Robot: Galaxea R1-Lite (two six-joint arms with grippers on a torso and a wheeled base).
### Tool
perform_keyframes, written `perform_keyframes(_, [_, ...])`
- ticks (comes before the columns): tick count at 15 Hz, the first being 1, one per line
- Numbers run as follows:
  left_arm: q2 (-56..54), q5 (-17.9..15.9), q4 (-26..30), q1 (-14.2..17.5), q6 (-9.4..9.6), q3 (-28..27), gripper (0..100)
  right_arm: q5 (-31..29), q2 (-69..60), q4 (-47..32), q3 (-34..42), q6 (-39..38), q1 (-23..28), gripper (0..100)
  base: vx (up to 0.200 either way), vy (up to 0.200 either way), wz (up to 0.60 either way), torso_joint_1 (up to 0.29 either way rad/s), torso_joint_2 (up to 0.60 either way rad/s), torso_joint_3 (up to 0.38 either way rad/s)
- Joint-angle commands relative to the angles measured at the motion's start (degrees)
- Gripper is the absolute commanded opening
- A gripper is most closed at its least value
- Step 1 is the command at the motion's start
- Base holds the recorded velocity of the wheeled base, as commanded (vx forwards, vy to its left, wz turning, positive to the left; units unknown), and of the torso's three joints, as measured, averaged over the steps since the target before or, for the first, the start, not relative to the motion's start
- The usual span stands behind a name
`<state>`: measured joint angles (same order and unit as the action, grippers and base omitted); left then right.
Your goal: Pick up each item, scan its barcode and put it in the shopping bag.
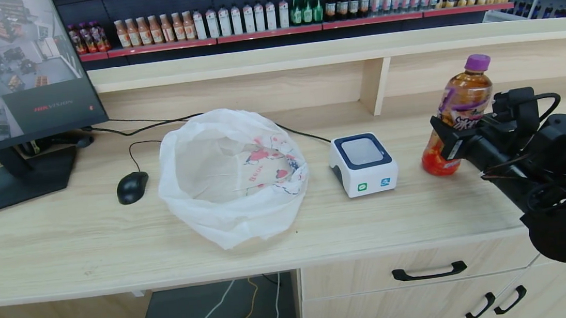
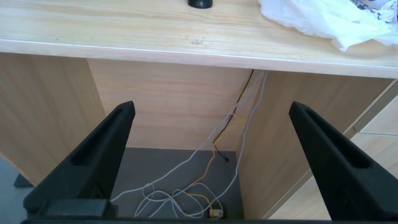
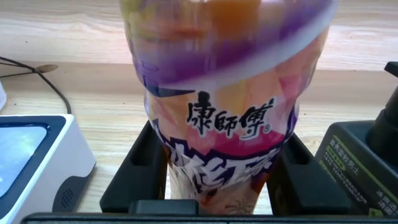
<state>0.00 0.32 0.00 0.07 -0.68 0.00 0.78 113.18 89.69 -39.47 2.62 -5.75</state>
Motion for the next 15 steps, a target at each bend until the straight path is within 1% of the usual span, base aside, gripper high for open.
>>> perform_keyframes(1, [0.0,0.0,0.0,0.0,-0.02,0.0,100,0.0,-1.7,0.1,1.0,0.0,-0.1,0,0.0,0.0,0.0,0.0,0.0,0.0])
perform_keyframes(6, [0.0,0.0,0.0,0.0,-0.02,0.0,100,0.1,-6.9,0.3,5.2,-0.5,-1.1,0,0.0,0.0,0.0,0.0,0.0,0.0])
perform_keyframes(8, [0.0,0.0,0.0,0.0,-0.02,0.0,100,0.0,-10.4,0.3,8.3,-0.4,-3.3,0,0.0,0.0,0.0,0.0,0.0,0.0])
perform_keyframes(10, [0.0,0.0,0.0,0.0,-0.02,0.0,100,0.0,-12.4,0.3,9.7,-0.4,-6.2,0,0.0,0.0,0.0,0.0,0.0,0.0])
perform_keyframes(15, [0.0,0.0,0.0,0.0,-0.02,0.0,100,-0.1,-17.6,0.3,15.0,-0.3,-8.7,0,0.0,0.0,0.0,0.0,0.0,0.0])
